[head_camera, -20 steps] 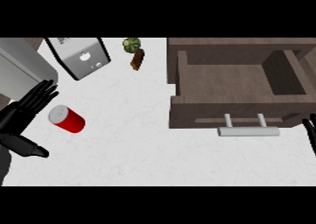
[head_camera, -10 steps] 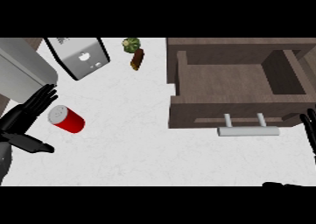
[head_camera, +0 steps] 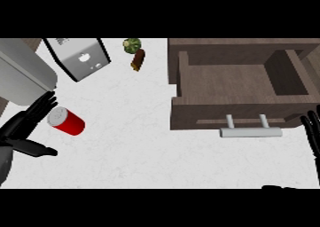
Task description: Pick up the can, place it into the drawer and close the drawer
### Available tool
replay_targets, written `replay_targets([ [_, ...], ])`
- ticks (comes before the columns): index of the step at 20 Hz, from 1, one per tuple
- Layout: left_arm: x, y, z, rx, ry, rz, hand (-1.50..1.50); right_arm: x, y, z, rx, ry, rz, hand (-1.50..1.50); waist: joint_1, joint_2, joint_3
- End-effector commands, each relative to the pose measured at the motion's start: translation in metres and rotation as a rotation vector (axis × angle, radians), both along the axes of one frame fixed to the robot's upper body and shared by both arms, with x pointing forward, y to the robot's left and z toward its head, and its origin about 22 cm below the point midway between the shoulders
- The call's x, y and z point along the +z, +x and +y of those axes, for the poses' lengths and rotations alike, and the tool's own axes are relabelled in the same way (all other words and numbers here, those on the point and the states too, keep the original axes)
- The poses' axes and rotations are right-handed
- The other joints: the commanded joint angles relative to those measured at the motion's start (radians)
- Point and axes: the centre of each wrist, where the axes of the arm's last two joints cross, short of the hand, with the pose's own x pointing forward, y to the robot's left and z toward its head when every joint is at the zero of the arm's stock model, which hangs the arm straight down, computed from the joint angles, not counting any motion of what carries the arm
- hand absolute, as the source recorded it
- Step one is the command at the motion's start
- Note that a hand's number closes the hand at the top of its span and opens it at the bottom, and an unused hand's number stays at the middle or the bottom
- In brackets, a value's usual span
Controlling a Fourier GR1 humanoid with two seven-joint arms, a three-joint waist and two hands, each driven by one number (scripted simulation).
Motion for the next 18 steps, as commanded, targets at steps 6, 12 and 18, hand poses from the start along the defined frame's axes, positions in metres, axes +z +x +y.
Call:
replay_targets([
  [6,-0.007,-0.002,0.006,-0.039,-0.085,0.011,-1.5,0.004,-0.008,-0.006,0.003,-0.018,0.008,-1.5,0.0,-0.001,0.0],
  [12,-0.013,0.002,0.0,-0.032,-0.099,-0.016,-1.5,0.002,-0.001,0.01,0.004,0.02,-0.031,-1.5,-0.009,0.003,-0.001],
  [18,-0.025,-0.011,0.003,-0.028,-0.093,-0.003,-1.5,0.015,-0.016,0.012,0.02,0.01,-0.014,-1.5,-0.017,0.006,-0.003],
])
